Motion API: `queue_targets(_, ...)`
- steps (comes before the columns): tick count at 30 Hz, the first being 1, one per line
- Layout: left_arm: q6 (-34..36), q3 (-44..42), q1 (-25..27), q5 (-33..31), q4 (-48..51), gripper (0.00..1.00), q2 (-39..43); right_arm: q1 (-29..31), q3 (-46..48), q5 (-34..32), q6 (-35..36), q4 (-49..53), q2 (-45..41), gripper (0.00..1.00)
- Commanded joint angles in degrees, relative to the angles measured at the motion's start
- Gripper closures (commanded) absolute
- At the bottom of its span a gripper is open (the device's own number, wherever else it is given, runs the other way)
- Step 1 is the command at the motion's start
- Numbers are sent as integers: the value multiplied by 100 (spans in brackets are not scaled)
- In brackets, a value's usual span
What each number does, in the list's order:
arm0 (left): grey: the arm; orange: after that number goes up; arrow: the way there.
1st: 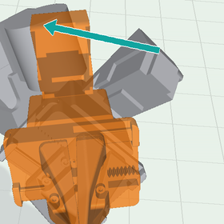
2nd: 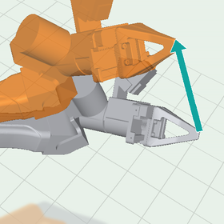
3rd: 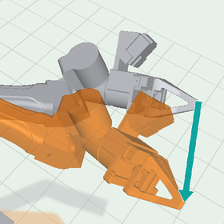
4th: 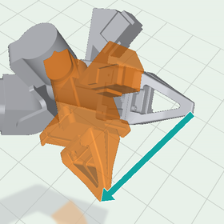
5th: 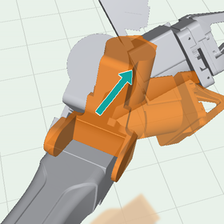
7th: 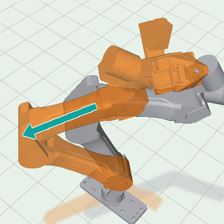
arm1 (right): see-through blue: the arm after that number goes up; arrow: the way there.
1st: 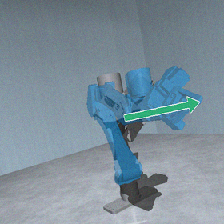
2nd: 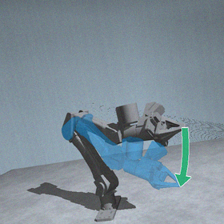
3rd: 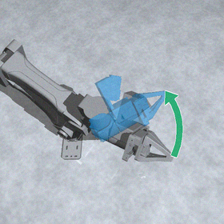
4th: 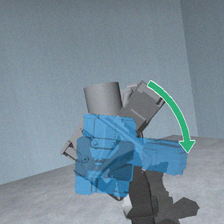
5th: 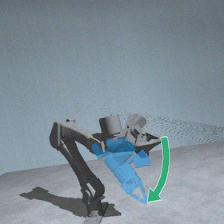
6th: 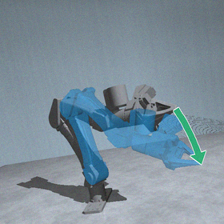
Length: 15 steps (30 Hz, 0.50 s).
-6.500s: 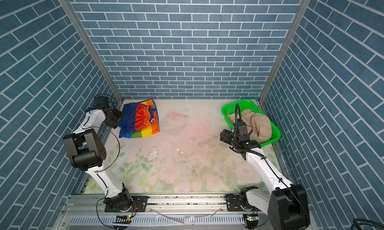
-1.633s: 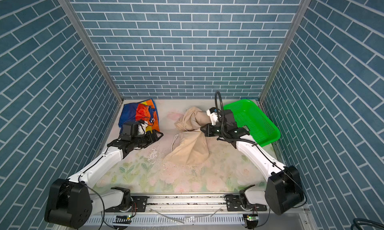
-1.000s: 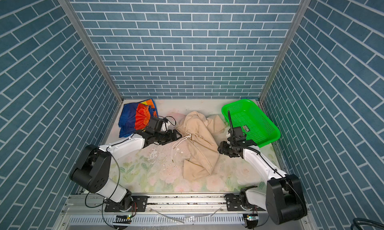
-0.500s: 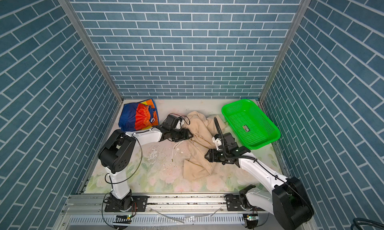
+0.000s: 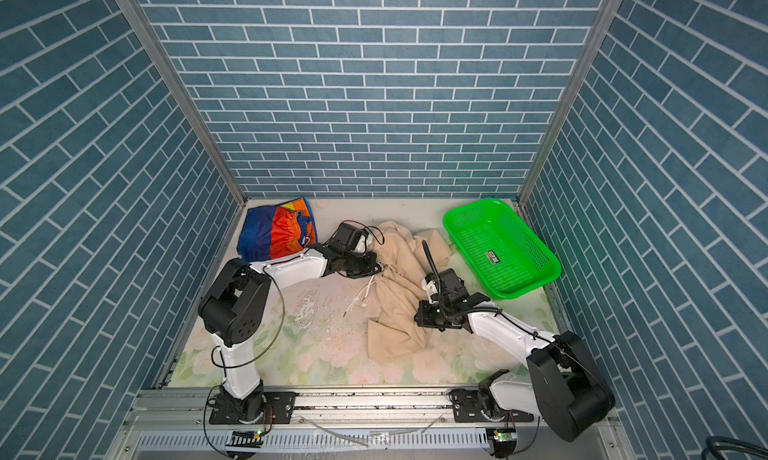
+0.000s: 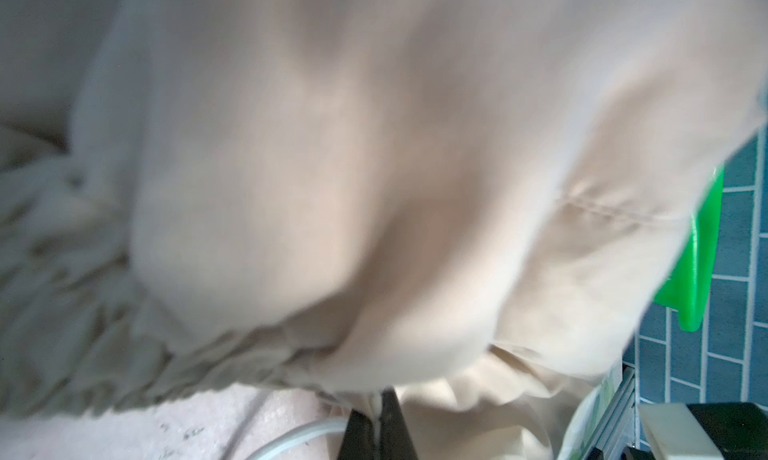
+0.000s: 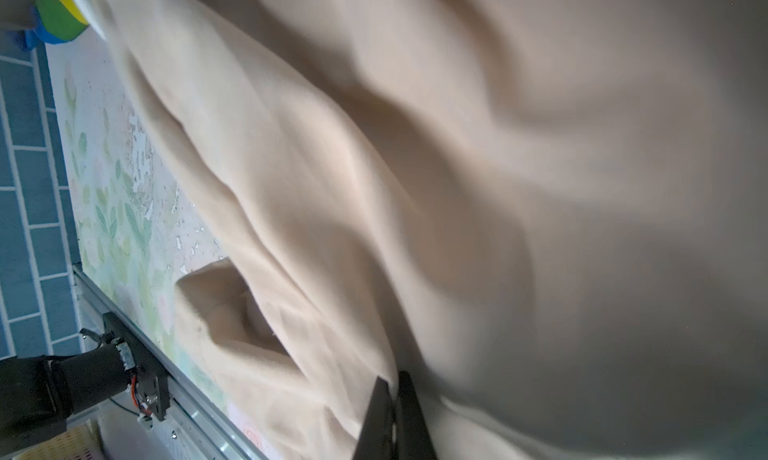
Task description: Fold and stack the shorts
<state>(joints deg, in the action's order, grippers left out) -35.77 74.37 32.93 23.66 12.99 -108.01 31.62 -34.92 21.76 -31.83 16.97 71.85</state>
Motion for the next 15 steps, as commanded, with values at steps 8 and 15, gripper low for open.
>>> queue_targets(8,753,1528,-260,-1045,2269,100,1885,11,-1872,-2443,1050,1354,-1084,100)
queue_targets(15,987,2371,-258,-1279,2888,100,2380,11,-3472,-3273,1794,1311,-1245,100)
